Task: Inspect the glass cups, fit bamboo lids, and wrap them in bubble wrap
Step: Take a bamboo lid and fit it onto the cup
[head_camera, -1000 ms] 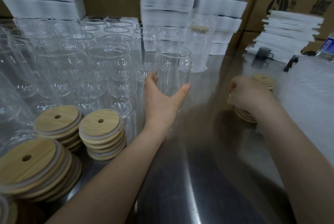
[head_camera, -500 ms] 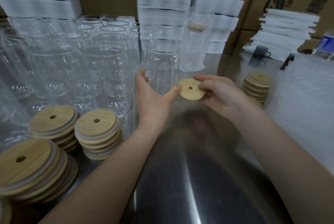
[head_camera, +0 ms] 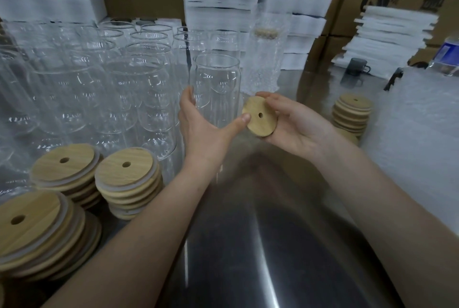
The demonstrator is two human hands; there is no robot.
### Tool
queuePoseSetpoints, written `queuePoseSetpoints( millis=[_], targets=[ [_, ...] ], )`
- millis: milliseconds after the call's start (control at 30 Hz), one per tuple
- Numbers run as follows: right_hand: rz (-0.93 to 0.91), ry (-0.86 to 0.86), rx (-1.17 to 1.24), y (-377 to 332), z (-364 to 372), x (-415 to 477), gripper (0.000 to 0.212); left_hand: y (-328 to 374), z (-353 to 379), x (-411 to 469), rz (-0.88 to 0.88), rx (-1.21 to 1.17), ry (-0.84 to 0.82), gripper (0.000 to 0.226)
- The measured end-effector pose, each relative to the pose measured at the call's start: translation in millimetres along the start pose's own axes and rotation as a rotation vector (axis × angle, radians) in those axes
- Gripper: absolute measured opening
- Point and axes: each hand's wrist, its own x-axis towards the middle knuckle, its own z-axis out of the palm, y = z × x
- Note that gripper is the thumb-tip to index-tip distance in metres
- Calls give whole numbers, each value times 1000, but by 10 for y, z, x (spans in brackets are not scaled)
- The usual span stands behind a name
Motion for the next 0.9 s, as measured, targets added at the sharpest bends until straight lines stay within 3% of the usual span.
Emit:
queuePoseSetpoints(
  millis=[33,133,200,500,700,900],
  targets=[
    [22,-46,-35,0,-15,-15,17,3,-3,1,3,1,1,108],
    [37,-137,-141,-1,-77,-36,56,8,-7,2,-3,-10,13,106],
    [-21,-125,-236,9,-70,-40,64,4,-8,-2,-6,-7,18,104],
    [-391,-27,-501,6,14,-89,35,-16,-4,-2,-32,-21,22,90],
    [-408,-80,-405,36,55,-112,5,-14,-1,-1,-15,11,29,88],
    [-293,-126,-229,-3,43,-95,24,-7,-7,5,-15,31,31,87]
  ],
)
